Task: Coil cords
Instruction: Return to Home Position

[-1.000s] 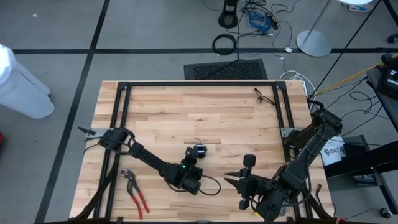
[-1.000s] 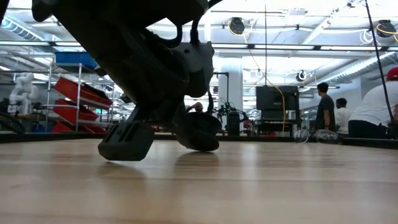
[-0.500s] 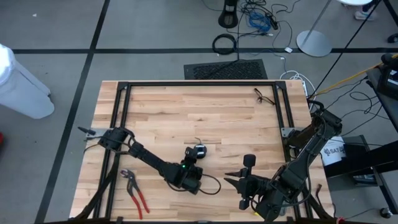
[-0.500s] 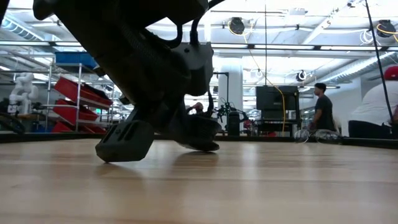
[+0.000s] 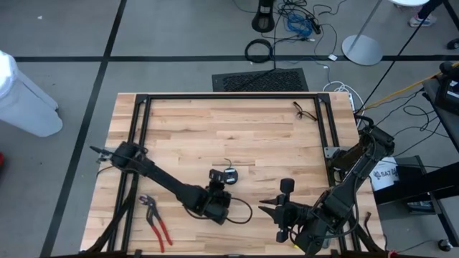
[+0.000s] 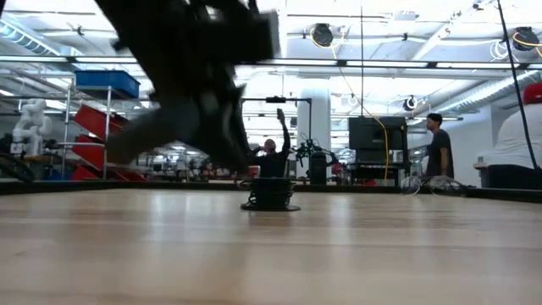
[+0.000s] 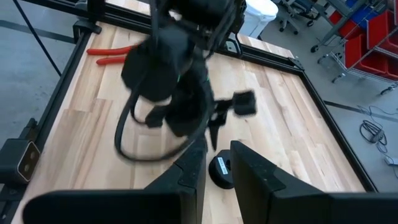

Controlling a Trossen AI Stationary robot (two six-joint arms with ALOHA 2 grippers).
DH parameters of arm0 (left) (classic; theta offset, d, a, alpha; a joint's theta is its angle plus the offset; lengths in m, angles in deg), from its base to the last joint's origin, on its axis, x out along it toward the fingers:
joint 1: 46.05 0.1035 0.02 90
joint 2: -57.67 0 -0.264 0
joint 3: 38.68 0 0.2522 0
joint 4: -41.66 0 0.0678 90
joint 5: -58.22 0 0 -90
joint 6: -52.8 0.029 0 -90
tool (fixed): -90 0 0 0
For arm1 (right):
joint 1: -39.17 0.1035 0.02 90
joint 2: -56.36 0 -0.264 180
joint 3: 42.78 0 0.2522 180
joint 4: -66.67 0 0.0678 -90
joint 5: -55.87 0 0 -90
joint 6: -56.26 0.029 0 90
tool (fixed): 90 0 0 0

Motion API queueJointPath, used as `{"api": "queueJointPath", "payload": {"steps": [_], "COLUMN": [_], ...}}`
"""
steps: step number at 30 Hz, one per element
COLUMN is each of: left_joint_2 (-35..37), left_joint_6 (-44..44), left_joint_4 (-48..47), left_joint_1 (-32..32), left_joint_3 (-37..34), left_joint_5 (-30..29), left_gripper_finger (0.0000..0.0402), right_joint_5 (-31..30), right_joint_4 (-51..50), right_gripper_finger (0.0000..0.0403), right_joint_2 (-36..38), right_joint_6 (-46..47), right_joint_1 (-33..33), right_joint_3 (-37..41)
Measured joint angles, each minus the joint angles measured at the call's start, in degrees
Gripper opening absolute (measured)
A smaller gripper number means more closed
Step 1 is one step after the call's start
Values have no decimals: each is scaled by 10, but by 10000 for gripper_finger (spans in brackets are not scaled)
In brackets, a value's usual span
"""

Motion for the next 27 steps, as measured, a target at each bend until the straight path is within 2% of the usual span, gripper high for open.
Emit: {"api": "queueJointPath", "payload": {"steps": [4, 7, 13, 17, 22, 27], "left_joint_2": [57, 110, 220, 280, 334, 369], "left_joint_6": [-46, -85, -127, -130, -102, -100], "left_joint_4": [-44, -72, -61, -40, -9, -7], "left_joint_1": [-12, -24, -52, -67, -81, -91], "left_joint_3": [0, 0, 0, 0, 0, 0], "left_joint_5": [1, 24, 30, 28, 23, 1], "left_gripper_finger": [73, 73, 73, 62, 10, 6], "right_joint_5": [0, 0, -2, 10, 13, 19], "right_joint_4": [0, 0, -2, -1, 31, 44], "right_gripper_finger": [61, 61, 61, 48, 5, 1], "right_joint_2": [0, 0, 1, 23, 58, 96], "right_joint_6": [0, 0, -21, -25, -65, -108], "right_joint_1": [0, 0, -2, -12, -16, -15], "right_joint_3": [0, 0, 0, 0, 0, 0]}}
